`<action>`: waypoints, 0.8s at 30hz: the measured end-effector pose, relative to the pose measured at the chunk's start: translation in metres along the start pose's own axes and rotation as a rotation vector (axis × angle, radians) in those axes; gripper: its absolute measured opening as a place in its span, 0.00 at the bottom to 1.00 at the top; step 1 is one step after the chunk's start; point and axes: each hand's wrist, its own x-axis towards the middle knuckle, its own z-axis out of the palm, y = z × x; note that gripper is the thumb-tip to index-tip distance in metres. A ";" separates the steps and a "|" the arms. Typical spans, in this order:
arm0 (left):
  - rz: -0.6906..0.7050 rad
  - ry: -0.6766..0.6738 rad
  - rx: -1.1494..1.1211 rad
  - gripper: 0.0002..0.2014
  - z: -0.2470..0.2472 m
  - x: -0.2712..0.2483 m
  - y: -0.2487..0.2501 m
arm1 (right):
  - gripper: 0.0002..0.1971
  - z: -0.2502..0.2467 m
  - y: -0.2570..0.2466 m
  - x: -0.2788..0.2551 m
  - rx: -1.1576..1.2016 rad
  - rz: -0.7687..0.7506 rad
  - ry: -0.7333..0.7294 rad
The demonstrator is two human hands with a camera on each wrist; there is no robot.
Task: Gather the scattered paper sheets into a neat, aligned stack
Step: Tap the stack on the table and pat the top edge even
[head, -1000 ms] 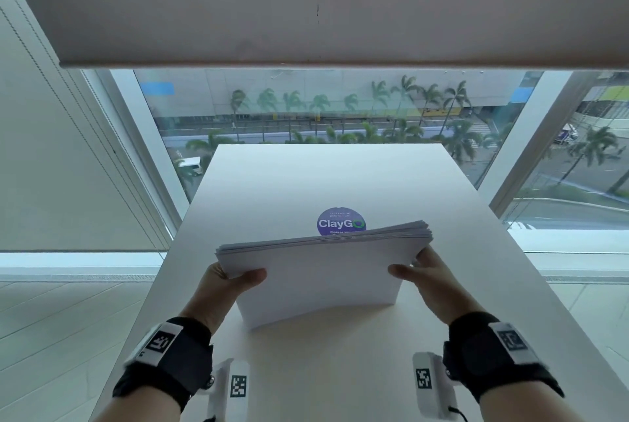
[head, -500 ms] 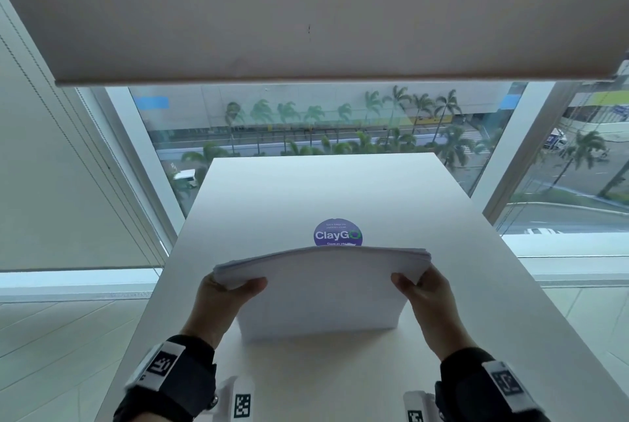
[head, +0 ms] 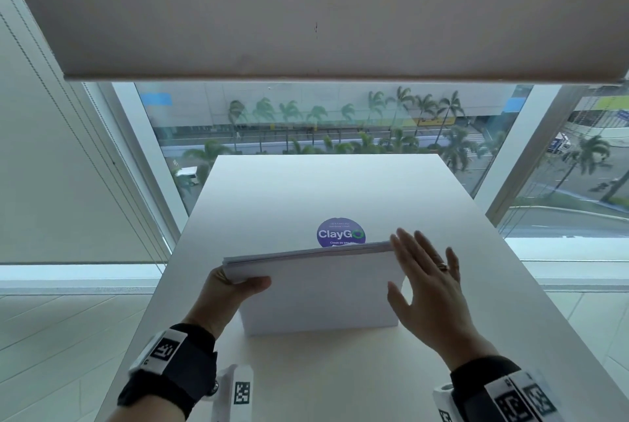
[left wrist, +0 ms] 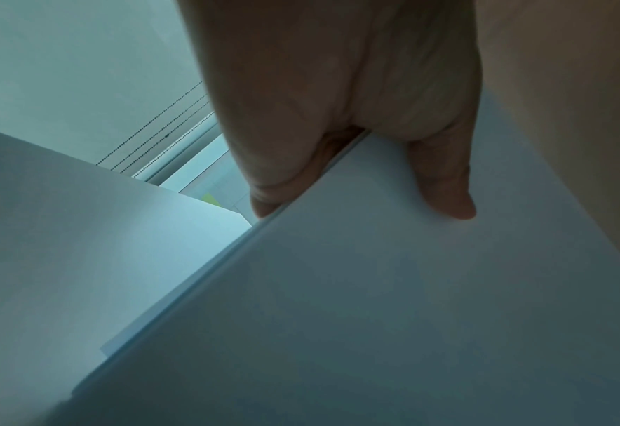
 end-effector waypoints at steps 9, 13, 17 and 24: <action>-0.018 0.016 -0.009 0.11 -0.004 -0.001 -0.003 | 0.35 -0.006 -0.027 0.026 -0.071 -0.071 -0.071; -0.023 0.002 -0.022 0.14 -0.005 -0.001 -0.004 | 0.42 -0.011 -0.057 0.036 0.006 -0.139 -0.003; -0.022 -0.010 -0.017 0.15 -0.006 -0.002 -0.004 | 0.41 0.000 -0.082 0.038 0.004 -0.287 -0.083; -0.015 -0.079 0.072 0.13 -0.012 0.001 -0.001 | 0.44 -0.010 -0.121 0.045 0.189 -0.319 -0.024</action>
